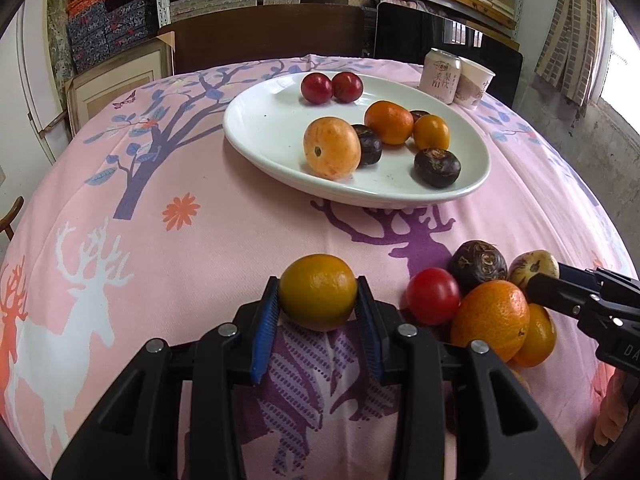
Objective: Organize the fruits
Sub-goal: 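Lower both held fruits onto the white plate and open both tools, then grasp a red plum with the left tool while the right tool grasps a mangosteen, then carry the plum and mangosteen over the white plate and release both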
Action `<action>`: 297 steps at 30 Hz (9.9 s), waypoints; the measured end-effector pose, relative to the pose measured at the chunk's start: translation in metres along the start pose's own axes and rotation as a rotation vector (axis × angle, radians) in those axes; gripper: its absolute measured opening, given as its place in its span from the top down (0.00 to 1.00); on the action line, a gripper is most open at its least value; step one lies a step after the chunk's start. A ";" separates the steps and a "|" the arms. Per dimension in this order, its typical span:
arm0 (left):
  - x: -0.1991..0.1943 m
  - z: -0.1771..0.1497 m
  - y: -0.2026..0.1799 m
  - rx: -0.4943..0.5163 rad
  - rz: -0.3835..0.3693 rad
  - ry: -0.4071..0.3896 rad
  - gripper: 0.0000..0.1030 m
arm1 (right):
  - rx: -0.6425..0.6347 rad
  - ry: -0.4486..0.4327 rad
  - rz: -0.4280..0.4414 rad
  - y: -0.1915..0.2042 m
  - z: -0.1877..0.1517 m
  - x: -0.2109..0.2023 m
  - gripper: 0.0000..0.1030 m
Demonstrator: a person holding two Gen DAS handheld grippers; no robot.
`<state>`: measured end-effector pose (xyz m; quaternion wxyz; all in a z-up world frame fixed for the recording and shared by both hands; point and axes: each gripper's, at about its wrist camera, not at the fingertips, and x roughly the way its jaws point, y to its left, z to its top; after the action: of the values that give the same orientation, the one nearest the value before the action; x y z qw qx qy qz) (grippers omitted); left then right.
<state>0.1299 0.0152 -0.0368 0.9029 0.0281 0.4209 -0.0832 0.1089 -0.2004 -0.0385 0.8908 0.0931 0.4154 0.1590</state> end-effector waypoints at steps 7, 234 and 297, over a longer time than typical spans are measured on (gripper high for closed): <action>-0.011 0.003 0.004 -0.023 0.002 -0.042 0.64 | 0.006 -0.036 -0.018 -0.003 0.003 -0.007 0.62; -0.033 -0.040 0.045 -0.126 0.057 0.000 0.72 | -0.079 -0.061 -0.060 0.016 0.033 0.030 0.78; 0.027 0.114 0.032 -0.129 0.014 -0.060 0.39 | -0.050 -0.197 -0.009 0.016 0.115 0.034 0.36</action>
<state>0.2384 0.0297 0.0150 0.9155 -0.0296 0.3980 -0.0507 0.2150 -0.1766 0.0154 0.9300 0.0843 0.3223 0.1552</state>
